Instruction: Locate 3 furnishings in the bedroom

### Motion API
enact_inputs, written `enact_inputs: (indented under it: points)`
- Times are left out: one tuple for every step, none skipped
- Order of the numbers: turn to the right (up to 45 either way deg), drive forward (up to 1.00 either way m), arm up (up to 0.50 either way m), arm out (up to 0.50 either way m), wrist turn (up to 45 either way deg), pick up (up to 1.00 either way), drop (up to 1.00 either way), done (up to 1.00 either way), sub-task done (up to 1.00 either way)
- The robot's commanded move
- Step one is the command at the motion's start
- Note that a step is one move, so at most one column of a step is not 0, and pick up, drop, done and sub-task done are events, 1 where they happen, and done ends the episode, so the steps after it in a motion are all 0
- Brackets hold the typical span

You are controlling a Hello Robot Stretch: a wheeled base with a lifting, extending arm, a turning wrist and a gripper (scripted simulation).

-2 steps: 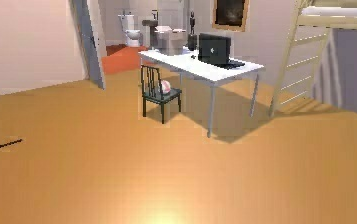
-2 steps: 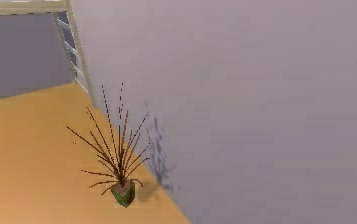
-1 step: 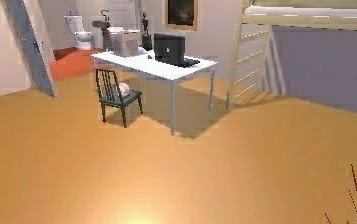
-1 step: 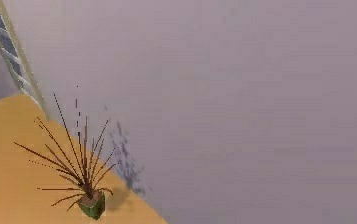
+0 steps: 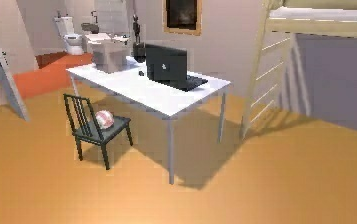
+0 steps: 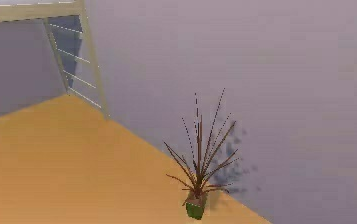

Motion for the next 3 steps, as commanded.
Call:
enact_inputs:
  points:
    - [12.0,0.0,0.0,0.0,0.0,0.0,0.0,0.0,0.0]
    - [0.0,0.5,0.0,0.0,0.0,0.0,0.0,0.0,0.0]
    - [-27.0,0.0,0.0,0.0,0.0,0.0,0.0,0.0,0.0]
